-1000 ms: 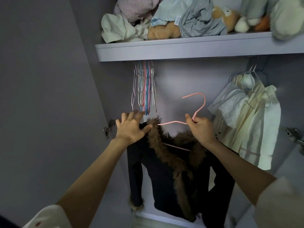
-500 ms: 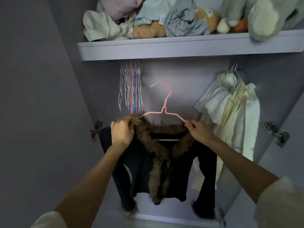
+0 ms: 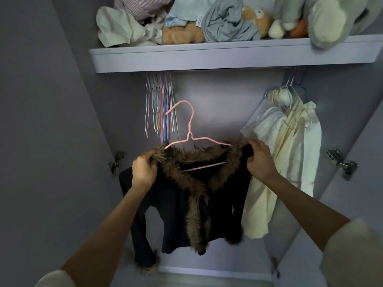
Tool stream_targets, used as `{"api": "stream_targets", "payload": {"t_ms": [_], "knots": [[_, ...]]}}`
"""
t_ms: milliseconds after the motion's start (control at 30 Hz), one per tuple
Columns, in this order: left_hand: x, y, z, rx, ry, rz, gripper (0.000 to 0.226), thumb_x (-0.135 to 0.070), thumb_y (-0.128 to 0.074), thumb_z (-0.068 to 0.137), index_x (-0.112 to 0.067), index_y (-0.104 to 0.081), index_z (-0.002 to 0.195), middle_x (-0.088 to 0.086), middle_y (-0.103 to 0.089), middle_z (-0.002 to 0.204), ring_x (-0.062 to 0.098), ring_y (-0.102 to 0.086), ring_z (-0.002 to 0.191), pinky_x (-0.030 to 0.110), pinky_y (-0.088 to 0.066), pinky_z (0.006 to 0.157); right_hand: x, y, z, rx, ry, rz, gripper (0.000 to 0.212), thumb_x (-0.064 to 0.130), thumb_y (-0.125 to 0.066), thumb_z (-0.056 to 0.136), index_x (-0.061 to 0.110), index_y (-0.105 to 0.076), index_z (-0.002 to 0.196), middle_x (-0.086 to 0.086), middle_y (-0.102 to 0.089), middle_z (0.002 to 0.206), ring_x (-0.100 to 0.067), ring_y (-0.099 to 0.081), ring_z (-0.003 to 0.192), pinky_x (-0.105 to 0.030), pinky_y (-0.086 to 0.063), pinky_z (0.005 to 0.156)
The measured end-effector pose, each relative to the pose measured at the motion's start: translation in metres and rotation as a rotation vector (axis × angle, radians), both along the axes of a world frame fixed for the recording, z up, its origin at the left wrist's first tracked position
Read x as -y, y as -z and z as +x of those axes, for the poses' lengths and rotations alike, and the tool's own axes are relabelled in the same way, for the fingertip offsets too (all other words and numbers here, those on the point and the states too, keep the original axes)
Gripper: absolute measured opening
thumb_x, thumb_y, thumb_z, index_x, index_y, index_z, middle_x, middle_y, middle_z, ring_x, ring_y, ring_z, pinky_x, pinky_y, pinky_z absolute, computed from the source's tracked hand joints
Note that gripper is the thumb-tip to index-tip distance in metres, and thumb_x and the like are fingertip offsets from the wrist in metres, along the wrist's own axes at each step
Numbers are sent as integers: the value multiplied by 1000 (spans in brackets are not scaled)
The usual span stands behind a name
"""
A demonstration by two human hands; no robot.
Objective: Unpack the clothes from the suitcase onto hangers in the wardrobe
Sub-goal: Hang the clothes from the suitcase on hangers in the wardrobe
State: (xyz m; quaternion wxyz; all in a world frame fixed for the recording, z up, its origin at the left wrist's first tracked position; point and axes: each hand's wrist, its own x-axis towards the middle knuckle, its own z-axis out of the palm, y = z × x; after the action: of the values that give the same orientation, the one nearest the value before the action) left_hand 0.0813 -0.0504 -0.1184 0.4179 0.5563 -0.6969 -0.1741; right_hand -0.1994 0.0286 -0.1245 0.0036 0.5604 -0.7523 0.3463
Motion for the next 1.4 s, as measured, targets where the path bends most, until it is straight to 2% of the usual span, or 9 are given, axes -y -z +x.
{"api": "stream_targets", "payload": {"t_ms": [133, 267, 400, 533, 667, 833, 1133, 1233, 1400], "knots": [[0, 0, 6, -52, 67, 25, 28, 9, -47, 89, 3, -66, 109, 8, -64, 86, 17, -54, 78, 11, -34, 61, 2, 2, -5, -292, 38, 316, 38, 16, -37, 93, 9, -45, 130, -10, -43, 134, -28, -34, 131, -45, -19, 111], [0, -6, 4, -75, 99, 1, 25, 9, -47, 89, 4, -67, 104, 12, -66, 88, 17, -54, 76, 14, -34, 59, 1, 3, -1, -330, -107, 264, 31, 14, -34, 95, 3, -54, 115, -15, -54, 118, -32, -52, 113, -41, -41, 93], [4, -13, 2, -63, 110, -13, 28, 9, -48, 88, 0, -68, 105, 6, -65, 89, 16, -56, 82, 9, -35, 65, 0, 6, 5, -319, -143, 182, 21, 7, -40, 92, -1, -52, 108, -20, -60, 107, -36, -58, 99, -41, -44, 81], [7, -11, 1, -31, 169, 20, 27, 2, -50, 90, -7, -67, 109, 17, -69, 95, 25, -62, 86, 33, -49, 87, 0, 9, 9, -281, -131, 75, 19, -1, -42, 86, -5, -53, 101, -24, -62, 95, -40, -61, 87, -43, -46, 74], [11, -3, 10, 302, -18, 126, 33, -6, -46, 90, -15, -58, 120, 16, -60, 115, 33, -44, 119, 47, -22, 107, -6, 13, 5, -277, -65, 12, 33, 6, -32, 81, -9, -57, 95, -26, -64, 87, -41, -61, 81, -44, -43, 73], [6, 9, 9, 497, 49, 128, 44, -17, -46, 93, -22, -41, 136, 6, -47, 135, 32, -33, 128, 54, -11, 111, -19, 14, 1, -251, -34, -9, 36, 12, -28, 77, -10, -55, 86, -26, -61, 79, -41, -59, 75, -42, -39, 67], [11, 16, -29, 439, 98, 3, 37, -2, -43, 91, -13, -57, 123, 12, -57, 121, 34, -55, 109, 52, -4, 115, -49, 32, -19, -247, -45, 228, 24, 21, -43, 94, 7, -51, 112, -15, -63, 104, -34, -60, 94, -32, -39, 66], [12, 16, -44, 455, 139, 65, 35, -15, -45, 94, -17, -50, 129, 11, -52, 128, 33, -50, 117, 53, -3, 115, -56, 37, -22, -220, 25, 227, 30, 22, -40, 97, 9, -49, 122, -19, -67, 97, -37, -62, 88, -29, -33, 64], [17, 8, -76, 426, 234, 57, 47, -21, -45, 95, -20, -34, 141, 10, -35, 144, 30, -32, 134, 52, -11, 115, -57, 33, -20, -99, 201, 239, 31, 27, -40, 97, 18, -51, 124, -15, -66, 105, -35, -61, 96, -33, -44, 73]]}}
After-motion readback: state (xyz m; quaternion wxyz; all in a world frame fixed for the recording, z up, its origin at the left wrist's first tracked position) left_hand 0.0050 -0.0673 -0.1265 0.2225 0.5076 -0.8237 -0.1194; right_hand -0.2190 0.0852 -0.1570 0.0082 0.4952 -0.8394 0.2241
